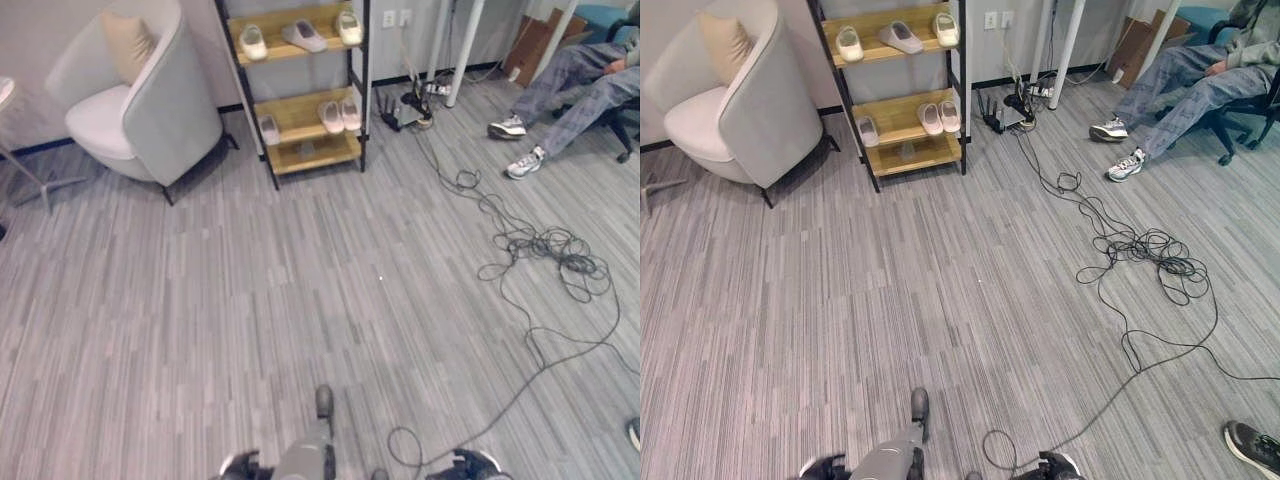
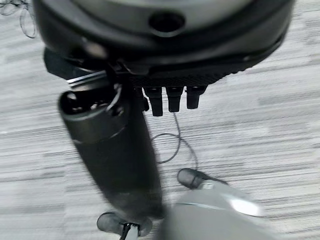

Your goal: Arrange the slippers neatly on the shoe rack.

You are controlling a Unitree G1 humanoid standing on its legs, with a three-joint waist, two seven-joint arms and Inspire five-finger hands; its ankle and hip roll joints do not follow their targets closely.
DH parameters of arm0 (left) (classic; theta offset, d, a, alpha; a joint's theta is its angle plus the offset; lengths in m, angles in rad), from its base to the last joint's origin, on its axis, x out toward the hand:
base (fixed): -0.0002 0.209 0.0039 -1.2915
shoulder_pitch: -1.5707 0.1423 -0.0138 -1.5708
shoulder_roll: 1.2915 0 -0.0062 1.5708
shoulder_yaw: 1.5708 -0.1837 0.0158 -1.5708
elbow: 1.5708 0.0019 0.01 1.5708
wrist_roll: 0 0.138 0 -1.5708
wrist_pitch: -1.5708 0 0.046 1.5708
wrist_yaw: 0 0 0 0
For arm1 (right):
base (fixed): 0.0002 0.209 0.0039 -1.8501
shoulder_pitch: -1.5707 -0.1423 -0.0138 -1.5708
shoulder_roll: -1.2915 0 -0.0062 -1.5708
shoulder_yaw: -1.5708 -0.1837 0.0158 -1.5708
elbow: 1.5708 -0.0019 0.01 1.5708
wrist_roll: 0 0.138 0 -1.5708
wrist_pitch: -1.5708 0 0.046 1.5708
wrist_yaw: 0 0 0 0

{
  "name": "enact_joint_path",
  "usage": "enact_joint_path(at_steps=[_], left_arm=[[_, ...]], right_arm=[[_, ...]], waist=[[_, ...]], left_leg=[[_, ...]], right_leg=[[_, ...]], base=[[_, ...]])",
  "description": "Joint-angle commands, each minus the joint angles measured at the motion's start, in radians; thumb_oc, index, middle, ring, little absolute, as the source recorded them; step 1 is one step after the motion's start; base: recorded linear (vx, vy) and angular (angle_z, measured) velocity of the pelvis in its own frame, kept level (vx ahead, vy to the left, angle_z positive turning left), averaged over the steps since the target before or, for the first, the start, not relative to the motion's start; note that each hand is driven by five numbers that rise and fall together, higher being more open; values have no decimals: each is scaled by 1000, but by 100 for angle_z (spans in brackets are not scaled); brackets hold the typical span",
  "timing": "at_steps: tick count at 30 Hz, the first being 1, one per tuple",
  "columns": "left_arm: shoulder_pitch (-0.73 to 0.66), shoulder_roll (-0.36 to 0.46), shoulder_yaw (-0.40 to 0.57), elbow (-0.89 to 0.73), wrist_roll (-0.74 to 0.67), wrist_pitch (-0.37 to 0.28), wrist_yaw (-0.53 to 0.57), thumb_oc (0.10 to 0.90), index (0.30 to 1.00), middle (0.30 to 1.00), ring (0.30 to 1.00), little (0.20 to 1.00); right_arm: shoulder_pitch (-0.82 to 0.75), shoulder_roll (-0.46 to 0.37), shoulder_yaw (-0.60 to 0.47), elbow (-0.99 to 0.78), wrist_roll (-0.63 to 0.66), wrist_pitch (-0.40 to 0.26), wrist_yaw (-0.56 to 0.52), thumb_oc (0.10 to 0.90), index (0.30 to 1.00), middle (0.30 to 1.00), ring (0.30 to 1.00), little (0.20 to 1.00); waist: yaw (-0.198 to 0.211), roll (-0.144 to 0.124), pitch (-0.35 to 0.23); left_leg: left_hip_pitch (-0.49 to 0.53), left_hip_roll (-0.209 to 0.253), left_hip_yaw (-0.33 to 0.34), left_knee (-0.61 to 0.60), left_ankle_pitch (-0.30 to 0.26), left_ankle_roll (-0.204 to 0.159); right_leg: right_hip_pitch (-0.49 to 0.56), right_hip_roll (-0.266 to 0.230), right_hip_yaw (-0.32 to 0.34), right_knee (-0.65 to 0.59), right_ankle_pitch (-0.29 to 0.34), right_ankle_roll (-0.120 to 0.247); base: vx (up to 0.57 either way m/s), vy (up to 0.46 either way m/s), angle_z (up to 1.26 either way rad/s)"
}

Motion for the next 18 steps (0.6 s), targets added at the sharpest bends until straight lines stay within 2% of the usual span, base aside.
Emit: enact_joint_path(at_steps=[1,2,3,4,6,7,8,9,10,11,12,14,16,17,18], left_arm=[[-60,20,-35,-95,-6,-39,-21,800,900,900,900,900],[-82,31,-48,-122,-10,-42,-22,800,900,900,900,900],[-98,39,-57,-145,-18,-44,-21,800,900,900,900,900],[-113,43,-61,-160,-29,-46,-19,800,900,900,900,900],[-134,41,-69,-174,-36,-47,-14,800,900,900,900,900],[-146,32,-94,-193,-30,-49,-15,800,900,900,900,900],[-150,25,-103,-198,-25,-51,-16,800,900,900,900,900],[-150,25,-103,-198,-25,-51,-16,800,900,900,900,900],[-153,17,-113,-190,-12,-54,-16,800,900,900,900,900],[-152,16,-113,-190,-12,-54,-16,800,900,900,900,900],[-152,8,-116,-162,6,-53,-13,800,900,900,900,900],[-137,-5,-121,-104,41,-44,-21,800,900,900,900,900],[-129,-10,-122,-85,58,-38,-24,800,900,900,900,900],[-98,-17,-109,-53,79,-29,-25,800,900,900,900,900],[-98,-18,-109,-53,79,-29,-25,800,900,900,900,900]], right_arm=[[-17,-8,37,-85,-55,7,7,800,900,900,900,900],[-27,-15,40,-104,-61,5,6,800,900,900,900,900],[-32,-18,39,-116,-60,3,4,800,900,900,900,900],[-31,-20,39,-120,-58,-1,3,800,900,900,900,900],[-27,-22,43,-123,-65,-2,5,800,900,900,900,900],[-19,-21,44,-126,-67,-2,4,800,900,900,900,900],[-12,-21,42,-122,-64,0,4,800,900,900,900,900],[-12,-21,42,-122,-64,0,4,800,900,900,900,900],[0,-18,35,-114,-57,5,5,800,900,900,900,900],[1,-19,35,-114,-57,5,5,800,900,900,900,900],[10,-19,27,-103,-56,13,8,800,900,900,900,900],[21,-14,19,-91,-58,17,12,800,900,900,900,900],[28,-16,18,-88,-58,17,15,800,900,900,900,900],[22,-19,26,-80,-65,21,20,800,900,900,900,900],[23,-19,26,-80,-65,21,20,800,900,900,900,900]], waist=[[-10,-48,-12],[-25,-29,-3],[-40,-14,6],[-56,2,10],[-90,25,22],[-128,28,37],[-147,26,41],[-148,26,41],[-178,11,43],[-179,17,46],[-200,14,41],[-218,21,30],[-219,20,22],[-212,23,4],[-213,24,3]], left_leg=[[-29,-59,-29,113,-135,54],[16,-63,-45,107,-155,69],[67,-64,-59,96,-177,77],[121,-67,-73,78,-194,77],[202,-69,-103,67,-230,71],[288,-70,-145,53,-267,60],[324,-70,-168,41,-286,51],[325,-70,-168,41,-286,50],[387,-74,-199,19,-317,26],[395,-67,-201,16,-320,25],[445,-59,-227,-1,-338,4],[489,-38,-246,5,-341,-16],[496,-29,-254,26,-344,-23],[470,-12,-262,139,-292,-53],[467,-11,-263,143,-295,-53]], right_leg=[[88,-129,34,158,469,122],[43,-132,28,242,487,109],[-10,-137,10,298,454,93],[-55,-137,-16,300,402,72],[-137,-125,-61,264,292,48],[-215,-93,-80,148,235,38],[-232,-75,-69,49,242,48],[-232,-75,-69,48,242,48],[-284,-62,-37,-169,280,76],[-273,-57,-41,-177,281,75],[-290,-53,-17,-317,320,98],[-308,-37,8,-335,343,100],[-295,-31,18,-320,342,90],[-264,-13,17,-284,339,57],[-266,-13,15,-283,338,56]], base=[[472,283,-27],[556,285,27],[587,251,67],[538,168,44],[638,49,22],[768,-76,41],[578,-91,50],[584,-170,57],[411,-119,60],[786,-250,89],[583,-200,108],[664,-262,124],[421,-217,56],[318,-166,10],[478,-275,4]])
